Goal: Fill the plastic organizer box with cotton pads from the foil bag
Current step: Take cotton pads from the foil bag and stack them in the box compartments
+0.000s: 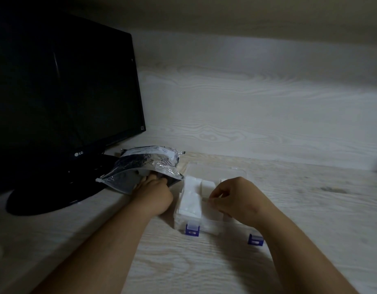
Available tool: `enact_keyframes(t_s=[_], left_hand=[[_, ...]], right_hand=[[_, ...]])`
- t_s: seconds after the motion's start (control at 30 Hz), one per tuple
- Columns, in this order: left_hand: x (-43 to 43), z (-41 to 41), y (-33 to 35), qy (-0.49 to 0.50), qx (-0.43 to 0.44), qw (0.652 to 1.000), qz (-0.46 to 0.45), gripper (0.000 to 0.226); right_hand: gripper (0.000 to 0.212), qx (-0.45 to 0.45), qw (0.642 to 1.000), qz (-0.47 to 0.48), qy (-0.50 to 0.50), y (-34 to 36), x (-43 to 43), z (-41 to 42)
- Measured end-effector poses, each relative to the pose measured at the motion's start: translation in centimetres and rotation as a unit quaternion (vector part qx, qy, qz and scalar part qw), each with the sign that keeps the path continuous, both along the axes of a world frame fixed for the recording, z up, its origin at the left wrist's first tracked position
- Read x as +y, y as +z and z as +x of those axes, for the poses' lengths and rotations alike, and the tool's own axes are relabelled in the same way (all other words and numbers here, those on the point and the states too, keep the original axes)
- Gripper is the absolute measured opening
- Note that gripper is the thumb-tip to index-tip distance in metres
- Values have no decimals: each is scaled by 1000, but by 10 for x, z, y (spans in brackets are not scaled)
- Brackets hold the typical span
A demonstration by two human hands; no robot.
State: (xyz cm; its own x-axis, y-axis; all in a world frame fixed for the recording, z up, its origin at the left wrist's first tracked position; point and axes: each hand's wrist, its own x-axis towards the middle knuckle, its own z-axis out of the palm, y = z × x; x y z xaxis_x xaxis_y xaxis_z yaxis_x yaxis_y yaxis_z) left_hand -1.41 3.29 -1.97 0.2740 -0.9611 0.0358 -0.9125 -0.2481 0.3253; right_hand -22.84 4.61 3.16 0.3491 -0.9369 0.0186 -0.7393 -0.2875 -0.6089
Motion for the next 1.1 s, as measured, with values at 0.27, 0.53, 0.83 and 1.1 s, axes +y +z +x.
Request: enact_keyframes(t_s=[0.27,0.53,0.83,1.1], left_hand=[[-2,1,-2,-7,-4,1000,6,48],[0,-1,2,19,18,1000,-3,43],[1,-1,0,18,29,999,-40,46],[0,1,-1,-5,19,1000,-22,45]], right_hand=[[10,13,1000,-21,0,0,0,0],[12,0,1000,-11,-2,-1,1,-1],[11,2,1000,-11,-1,-1,0,0],[11,0,1000,-10,-2,-2,0,0]])
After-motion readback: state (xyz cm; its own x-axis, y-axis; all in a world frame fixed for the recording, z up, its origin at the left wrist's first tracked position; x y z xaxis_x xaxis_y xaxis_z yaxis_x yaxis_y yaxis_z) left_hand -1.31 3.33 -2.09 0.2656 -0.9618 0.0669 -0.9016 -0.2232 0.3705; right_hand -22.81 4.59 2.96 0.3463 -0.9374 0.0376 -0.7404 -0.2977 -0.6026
